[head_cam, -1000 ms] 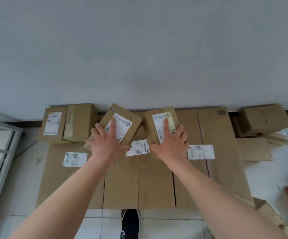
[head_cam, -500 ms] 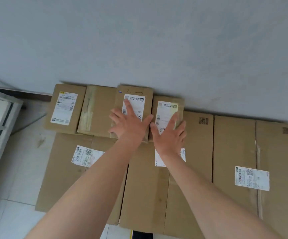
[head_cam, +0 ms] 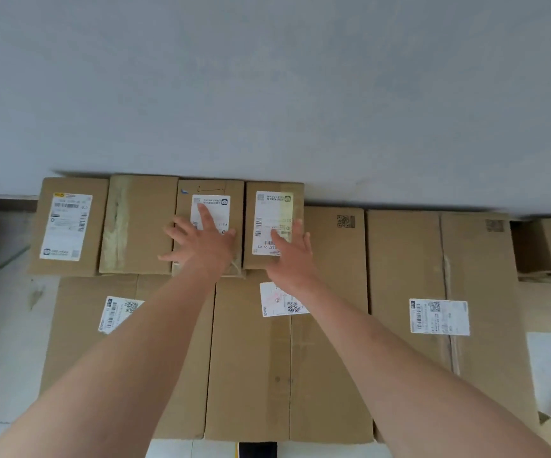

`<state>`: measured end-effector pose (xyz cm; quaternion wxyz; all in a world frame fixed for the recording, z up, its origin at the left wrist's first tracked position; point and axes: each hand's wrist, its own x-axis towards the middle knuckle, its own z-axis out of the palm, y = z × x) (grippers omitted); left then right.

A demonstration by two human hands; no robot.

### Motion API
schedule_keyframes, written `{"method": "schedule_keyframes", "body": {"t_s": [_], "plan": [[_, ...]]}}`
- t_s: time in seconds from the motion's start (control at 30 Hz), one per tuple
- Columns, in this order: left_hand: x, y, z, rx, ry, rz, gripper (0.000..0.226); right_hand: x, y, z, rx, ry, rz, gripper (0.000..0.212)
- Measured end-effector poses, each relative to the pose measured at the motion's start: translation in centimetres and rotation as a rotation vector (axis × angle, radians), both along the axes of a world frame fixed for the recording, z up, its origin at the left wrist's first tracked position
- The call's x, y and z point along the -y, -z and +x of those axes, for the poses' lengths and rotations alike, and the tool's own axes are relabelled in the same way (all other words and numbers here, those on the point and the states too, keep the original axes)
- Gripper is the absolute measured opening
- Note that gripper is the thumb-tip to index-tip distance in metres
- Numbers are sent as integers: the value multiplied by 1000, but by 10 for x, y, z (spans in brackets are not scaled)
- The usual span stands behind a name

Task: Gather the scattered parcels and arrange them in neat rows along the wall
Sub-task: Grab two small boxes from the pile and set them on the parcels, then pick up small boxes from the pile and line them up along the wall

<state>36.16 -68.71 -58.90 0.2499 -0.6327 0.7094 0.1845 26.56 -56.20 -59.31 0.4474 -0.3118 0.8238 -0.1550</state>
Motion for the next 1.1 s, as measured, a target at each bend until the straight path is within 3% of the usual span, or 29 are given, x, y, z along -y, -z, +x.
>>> {"method": "schedule_keyframes", "body": {"t_s": [0.17,0.3,0.63,0.87,1.1], "plan": [[-41,-29,-36,-188,186,-47,70,-44,-18,-39,-35,163,-170,68],[-118,-49,-82,-312,318,-22,65,-115,-39,-65,-85,269,-173,64],[-450,-57,-178,-468,712,238,64,-461,-56,-108,-275,475,66,64],[-657,-15,-177,-410,1093,367,66,-686,-24,-76,-282,724,245,66],[-751,33,-141,-261,1224,403,69,-780,23,-24,-151,1032,276,71]]}}
